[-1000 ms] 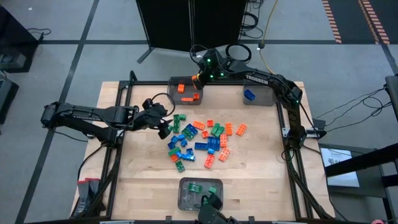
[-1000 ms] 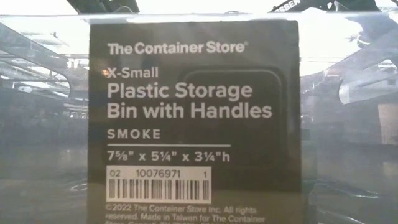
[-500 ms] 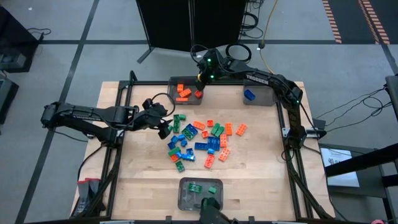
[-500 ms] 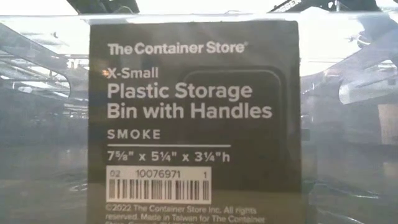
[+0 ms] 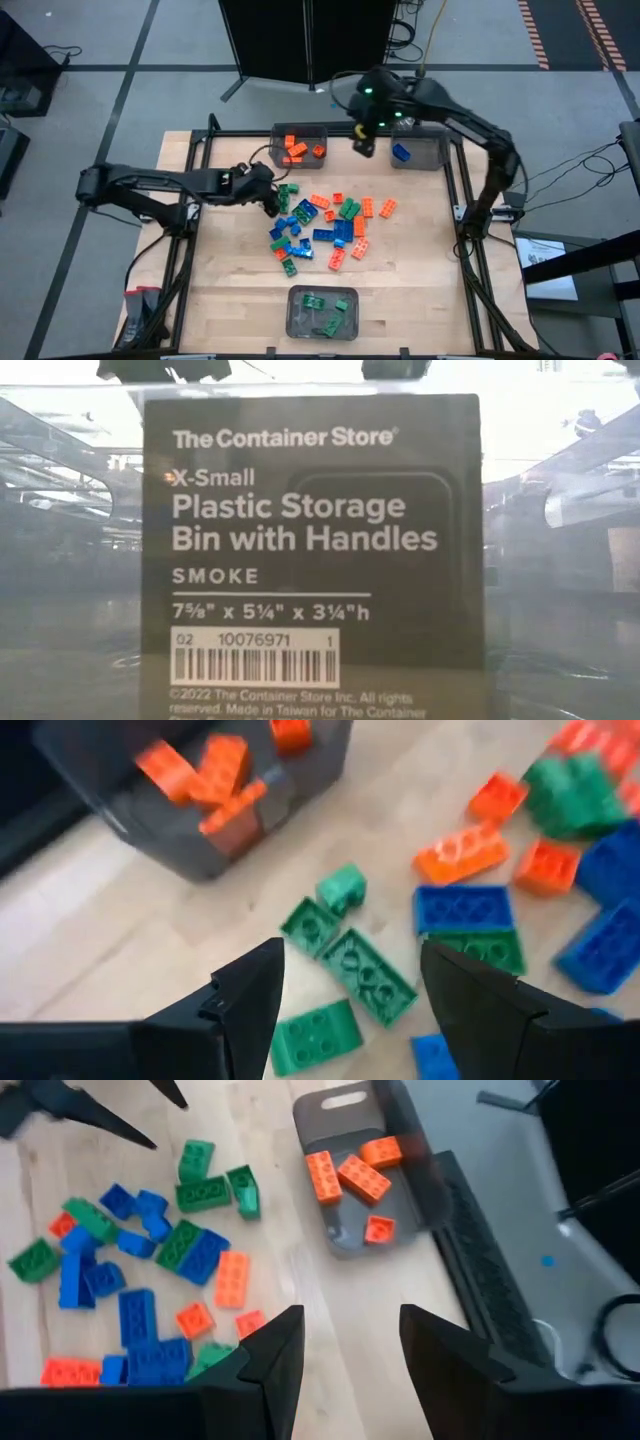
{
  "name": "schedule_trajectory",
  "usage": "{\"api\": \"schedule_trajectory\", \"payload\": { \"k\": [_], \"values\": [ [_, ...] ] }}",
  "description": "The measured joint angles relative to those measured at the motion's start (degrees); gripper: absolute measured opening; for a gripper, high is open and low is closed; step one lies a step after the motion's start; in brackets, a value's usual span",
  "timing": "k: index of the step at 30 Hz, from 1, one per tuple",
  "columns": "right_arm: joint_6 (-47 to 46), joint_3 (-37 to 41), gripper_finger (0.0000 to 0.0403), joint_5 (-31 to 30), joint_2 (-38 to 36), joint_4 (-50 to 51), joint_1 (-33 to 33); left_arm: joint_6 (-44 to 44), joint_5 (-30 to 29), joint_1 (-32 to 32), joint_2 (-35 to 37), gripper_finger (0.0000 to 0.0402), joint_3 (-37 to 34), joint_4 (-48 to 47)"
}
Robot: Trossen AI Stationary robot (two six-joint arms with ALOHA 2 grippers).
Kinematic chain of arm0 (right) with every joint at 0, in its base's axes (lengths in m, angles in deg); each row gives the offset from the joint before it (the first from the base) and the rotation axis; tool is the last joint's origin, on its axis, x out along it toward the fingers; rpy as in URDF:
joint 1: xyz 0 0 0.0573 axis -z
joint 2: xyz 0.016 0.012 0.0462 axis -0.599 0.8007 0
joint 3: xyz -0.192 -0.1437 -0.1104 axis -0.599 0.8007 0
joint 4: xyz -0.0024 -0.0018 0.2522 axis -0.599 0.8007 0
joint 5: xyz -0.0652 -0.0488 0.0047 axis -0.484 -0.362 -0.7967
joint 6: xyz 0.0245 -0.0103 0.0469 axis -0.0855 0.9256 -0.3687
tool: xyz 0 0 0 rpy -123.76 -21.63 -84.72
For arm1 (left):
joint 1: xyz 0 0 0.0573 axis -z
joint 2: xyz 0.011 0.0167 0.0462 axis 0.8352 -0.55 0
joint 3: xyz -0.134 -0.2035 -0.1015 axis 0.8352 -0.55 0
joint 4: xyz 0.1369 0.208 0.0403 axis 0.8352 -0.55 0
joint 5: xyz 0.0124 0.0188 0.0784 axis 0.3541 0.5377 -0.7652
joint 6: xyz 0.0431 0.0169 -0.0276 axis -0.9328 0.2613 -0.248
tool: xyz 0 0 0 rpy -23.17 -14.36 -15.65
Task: Sort blocks
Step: Put the green game piece into the bottom black bin
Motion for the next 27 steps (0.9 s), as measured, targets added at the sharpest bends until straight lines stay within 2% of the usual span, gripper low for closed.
{"api": "schedule_trajectory", "payload": {
  "k": [4, 10, 13, 23, 27],
  "values": [
    [0.91, 0.15, 0.016, -0.88, -5.61, 2.35, -0.15, -14.12, 7.19, -1.34, -6.06, 0.024, 0.0, -0.32],
    [-0.47, 0.06, 0.016, -1.46, -11.65, 4.26, 0.89, -36.81, 8.33, -1.79, -10.83, 0.024, 0.0, -0.16],
    [-1.04, 0.08, 0.016, -1.72, -13.0, 4.99, 1.07, -44.65, 12.04, -3.7, -11.14, 0.024, 0.0, -0.16],
    [-0.76, 0.94, 0.016, -2.2, -13.09, 12.71, 1.1, -55.71, 29.06, -16.5, -9.76, 0.024, 0.02, -2.33],
    [0.85, 1.15, 0.016, -2.28, -12.94, 12.85, 1.13, -59.22, 29.66, -18.73, -9.78, 0.024, 0.02, -4.78]
  ]
}}
